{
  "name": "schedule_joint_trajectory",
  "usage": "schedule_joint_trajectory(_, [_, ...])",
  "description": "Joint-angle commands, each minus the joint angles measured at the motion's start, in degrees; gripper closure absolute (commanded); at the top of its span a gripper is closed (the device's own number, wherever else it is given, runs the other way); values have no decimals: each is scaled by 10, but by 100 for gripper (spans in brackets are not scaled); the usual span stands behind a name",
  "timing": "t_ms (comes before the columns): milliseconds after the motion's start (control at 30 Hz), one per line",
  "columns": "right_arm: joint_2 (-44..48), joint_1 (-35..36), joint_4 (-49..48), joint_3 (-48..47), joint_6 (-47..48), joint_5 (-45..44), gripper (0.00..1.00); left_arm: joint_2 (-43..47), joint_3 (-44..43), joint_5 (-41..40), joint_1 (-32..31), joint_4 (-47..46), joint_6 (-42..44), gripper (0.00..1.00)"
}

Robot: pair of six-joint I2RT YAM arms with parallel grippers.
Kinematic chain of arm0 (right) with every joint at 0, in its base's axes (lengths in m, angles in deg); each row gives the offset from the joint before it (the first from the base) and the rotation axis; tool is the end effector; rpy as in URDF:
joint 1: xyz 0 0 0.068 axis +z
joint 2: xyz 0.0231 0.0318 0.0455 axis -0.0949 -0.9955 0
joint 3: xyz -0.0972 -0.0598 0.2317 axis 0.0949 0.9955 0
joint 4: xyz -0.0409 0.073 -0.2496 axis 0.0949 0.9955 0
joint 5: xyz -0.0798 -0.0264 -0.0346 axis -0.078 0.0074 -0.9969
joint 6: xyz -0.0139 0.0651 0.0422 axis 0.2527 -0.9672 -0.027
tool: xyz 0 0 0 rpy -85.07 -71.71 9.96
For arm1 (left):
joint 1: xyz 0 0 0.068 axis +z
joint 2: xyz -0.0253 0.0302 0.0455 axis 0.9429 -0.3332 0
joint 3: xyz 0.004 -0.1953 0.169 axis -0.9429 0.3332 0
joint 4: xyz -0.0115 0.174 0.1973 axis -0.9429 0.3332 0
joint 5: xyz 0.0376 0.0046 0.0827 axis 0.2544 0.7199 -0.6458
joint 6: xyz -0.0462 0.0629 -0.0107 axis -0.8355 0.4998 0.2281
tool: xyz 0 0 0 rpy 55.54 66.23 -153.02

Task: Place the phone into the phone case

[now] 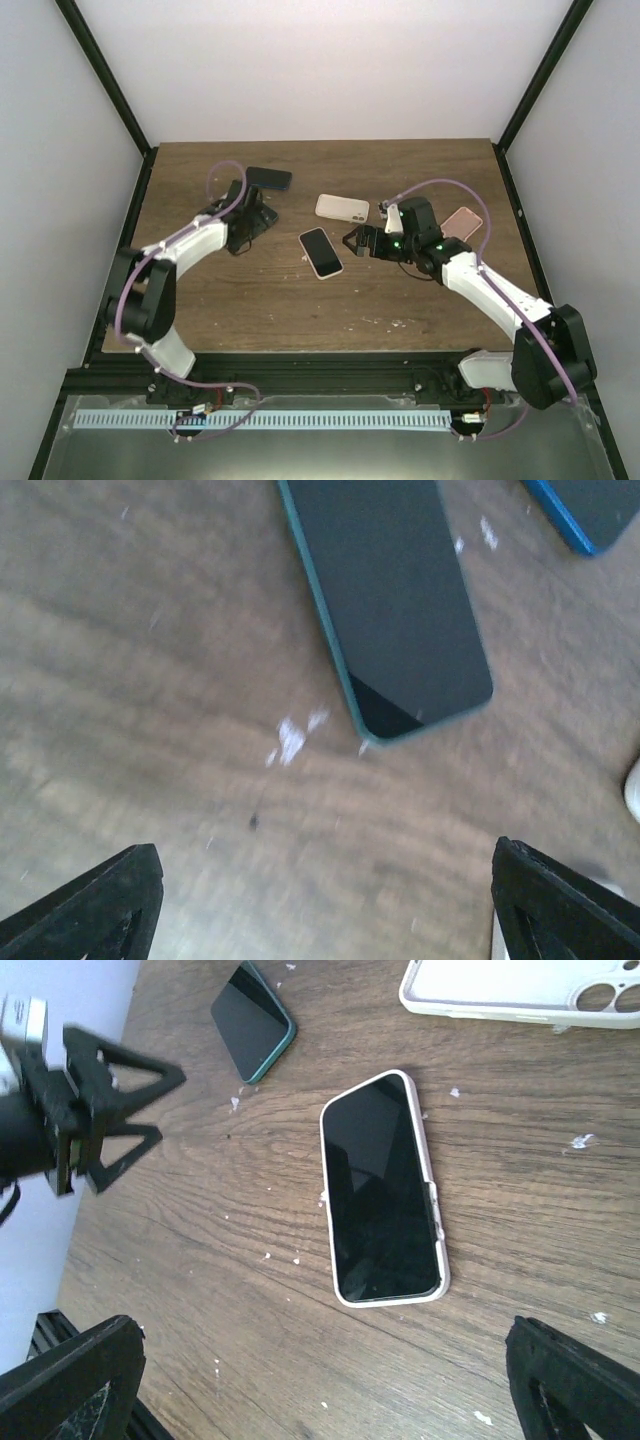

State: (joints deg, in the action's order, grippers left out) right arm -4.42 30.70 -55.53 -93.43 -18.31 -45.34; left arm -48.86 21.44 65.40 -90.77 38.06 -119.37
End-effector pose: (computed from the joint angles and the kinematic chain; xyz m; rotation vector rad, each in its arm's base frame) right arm 0.2590 0.1533 0.2126 -0.0946 2.3971 0.9910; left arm 0.3224 -0.1098 0.1577 -0.7359 2.5036 -0.2934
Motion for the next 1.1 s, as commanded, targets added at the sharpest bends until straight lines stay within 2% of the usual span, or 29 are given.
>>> schedule_joint_trajectory(0, [4,-3,26,3,29,-23,0,-95,-115,-62,9,56,-21,10])
schedule_joint_trajectory(100, [2,-3,22,7,32,-18,0,-165,-208,-82,14,107,-17,10])
schedule_joint_trajectory(267, [-5,-3,16,9,33,-4,0,-246,-295,-111,20,145,-1,10])
schedule_joint_trajectory(533, [-14,-3,10,3,49,-9,0,-335,-384,-65,32,167,2,4])
schedule_joint_trajectory(1067, [-20,-3,5,2,44,-11,0,-390,-419,-47,40,159,16,3])
